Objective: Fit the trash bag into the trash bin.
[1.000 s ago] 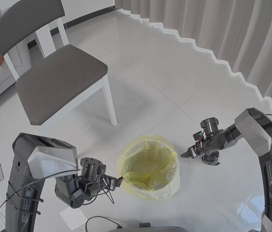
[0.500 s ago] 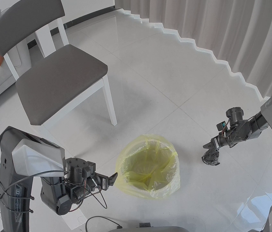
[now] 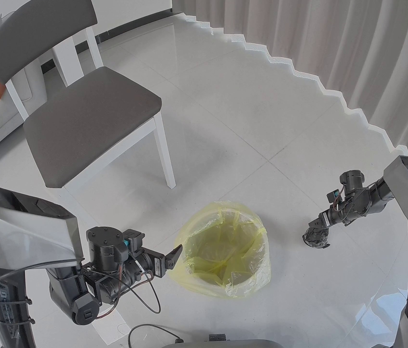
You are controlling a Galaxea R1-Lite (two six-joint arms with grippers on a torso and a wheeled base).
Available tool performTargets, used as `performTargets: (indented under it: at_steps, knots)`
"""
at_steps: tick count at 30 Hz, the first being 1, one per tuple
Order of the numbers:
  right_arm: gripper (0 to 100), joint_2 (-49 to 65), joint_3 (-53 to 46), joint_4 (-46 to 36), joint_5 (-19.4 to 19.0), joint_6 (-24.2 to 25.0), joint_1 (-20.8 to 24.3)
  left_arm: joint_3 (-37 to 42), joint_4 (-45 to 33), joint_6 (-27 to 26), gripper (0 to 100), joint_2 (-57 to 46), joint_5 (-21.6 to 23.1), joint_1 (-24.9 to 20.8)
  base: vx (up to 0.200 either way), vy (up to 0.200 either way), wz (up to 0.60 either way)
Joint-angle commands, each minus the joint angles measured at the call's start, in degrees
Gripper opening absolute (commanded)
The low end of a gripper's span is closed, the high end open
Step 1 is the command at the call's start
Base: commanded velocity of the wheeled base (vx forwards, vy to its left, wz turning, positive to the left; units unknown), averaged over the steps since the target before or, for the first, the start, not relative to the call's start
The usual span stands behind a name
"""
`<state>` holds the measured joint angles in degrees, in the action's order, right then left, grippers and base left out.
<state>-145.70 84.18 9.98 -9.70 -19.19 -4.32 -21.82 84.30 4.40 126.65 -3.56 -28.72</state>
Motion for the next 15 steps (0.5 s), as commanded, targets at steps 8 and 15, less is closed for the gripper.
performTargets:
  at_steps: [8, 15]
  knots:
    - [100, -8.9, 16.0, -14.9, 3.1, 0.1, 0.2, 1.2, -0.3, -0.1, 100, -5.1, -0.5, -1.1, 0.0, 0.0, 0.0]
    - [0, -10.0, 17.8, -15.3, 3.6, -0.4, 0.0, 1.0, -0.6, -0.2, 100, -6.2, -0.5, -1.4, 0.0, 0.0, 0.0]
